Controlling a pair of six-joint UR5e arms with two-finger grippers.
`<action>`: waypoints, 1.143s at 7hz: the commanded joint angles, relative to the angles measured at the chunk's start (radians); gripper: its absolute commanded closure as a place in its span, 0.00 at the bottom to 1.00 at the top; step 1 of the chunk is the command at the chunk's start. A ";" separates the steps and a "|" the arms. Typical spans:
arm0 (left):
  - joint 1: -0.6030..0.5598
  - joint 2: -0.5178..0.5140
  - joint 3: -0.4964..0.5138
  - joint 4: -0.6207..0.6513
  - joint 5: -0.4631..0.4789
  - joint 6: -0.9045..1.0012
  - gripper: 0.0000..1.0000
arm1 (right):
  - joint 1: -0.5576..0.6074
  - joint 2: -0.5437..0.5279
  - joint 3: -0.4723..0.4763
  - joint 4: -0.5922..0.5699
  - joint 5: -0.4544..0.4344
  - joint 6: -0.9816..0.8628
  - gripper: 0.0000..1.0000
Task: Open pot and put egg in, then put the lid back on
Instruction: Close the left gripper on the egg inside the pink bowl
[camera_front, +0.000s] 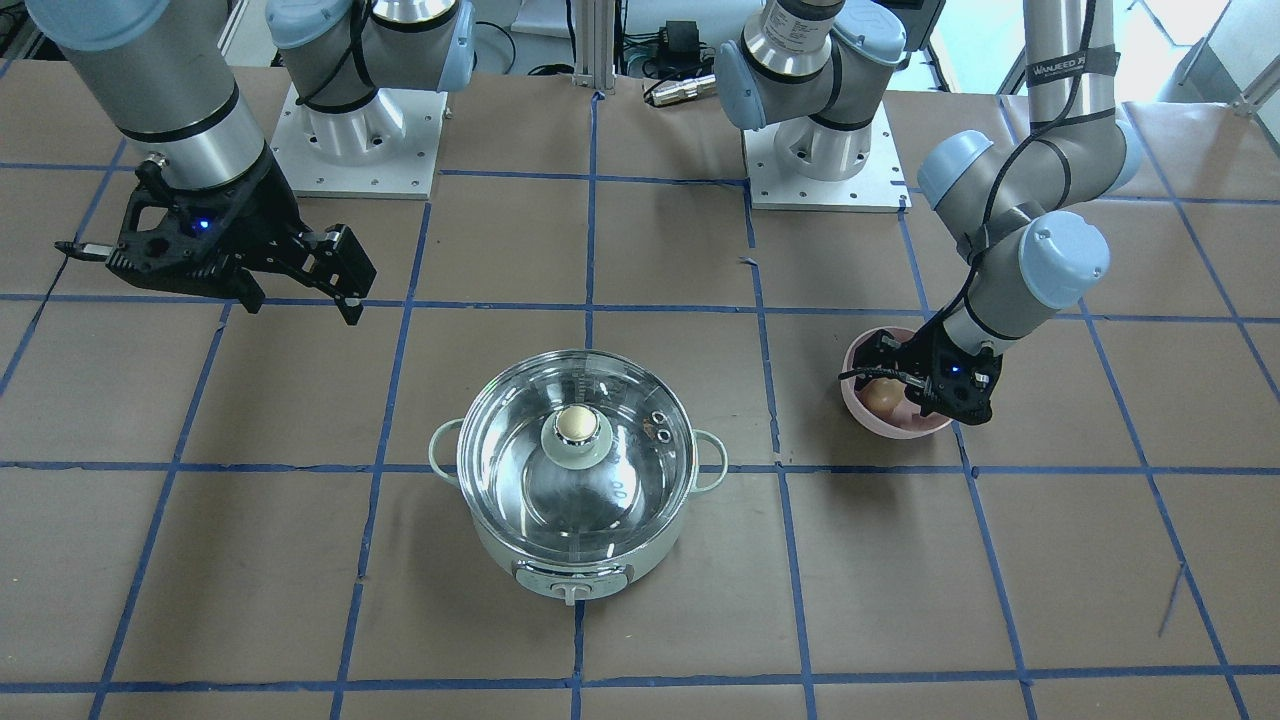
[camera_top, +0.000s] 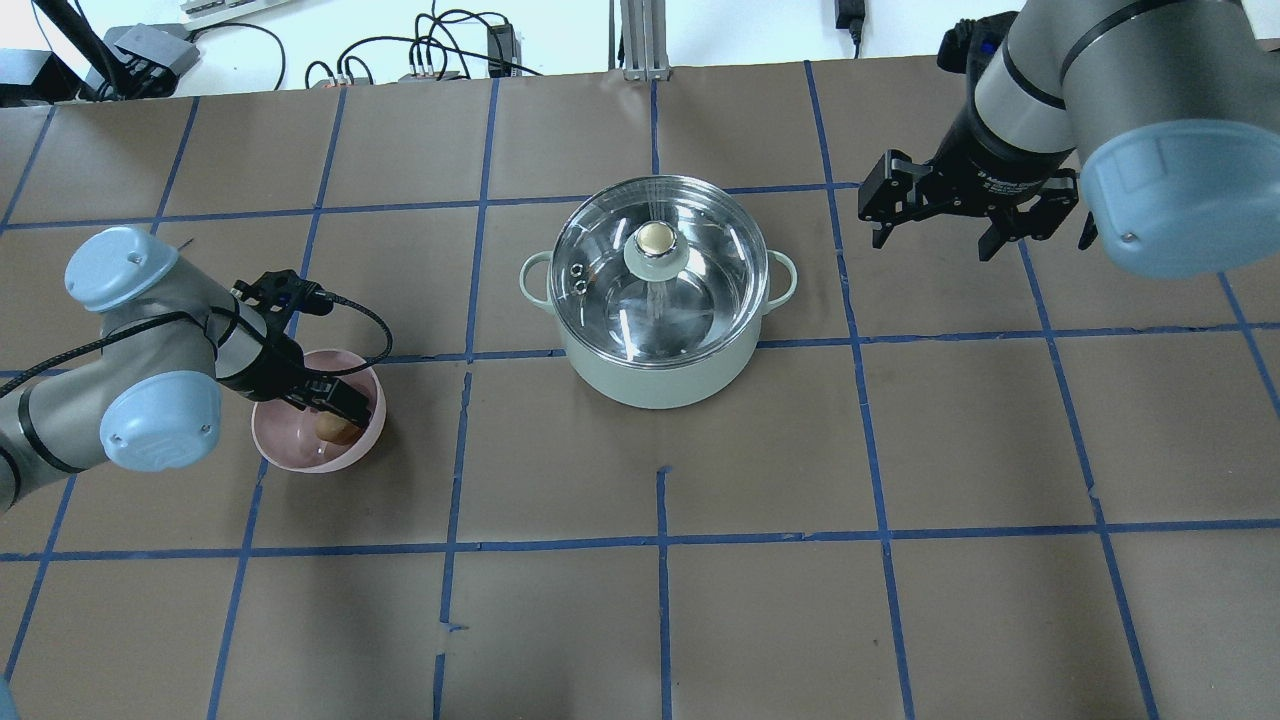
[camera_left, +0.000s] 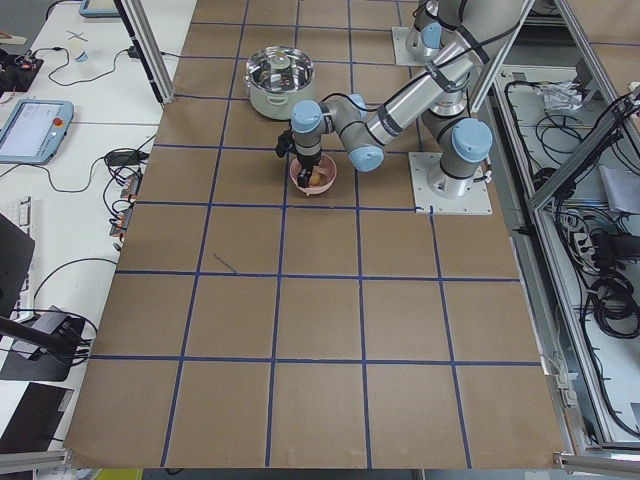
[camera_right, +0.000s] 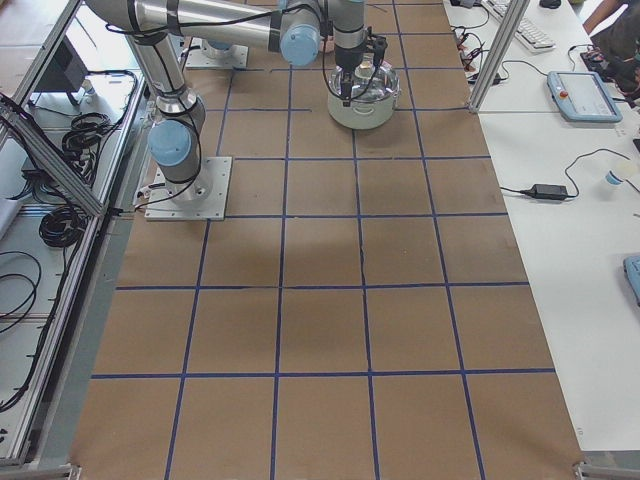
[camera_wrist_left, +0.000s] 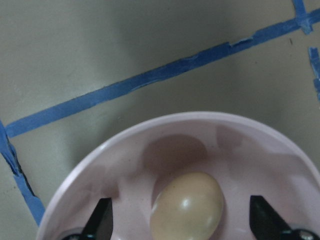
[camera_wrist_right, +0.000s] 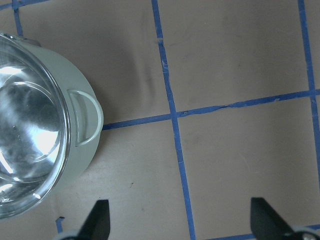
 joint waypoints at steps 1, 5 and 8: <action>0.000 -0.007 -0.001 0.003 -0.002 0.000 0.05 | 0.000 0.000 0.000 0.000 0.001 0.000 0.00; 0.000 -0.007 0.001 0.003 -0.001 0.000 0.74 | 0.000 -0.001 0.000 0.001 0.000 0.000 0.00; 0.000 -0.003 0.002 0.003 0.001 0.002 0.91 | 0.000 -0.001 0.003 0.000 0.000 0.000 0.00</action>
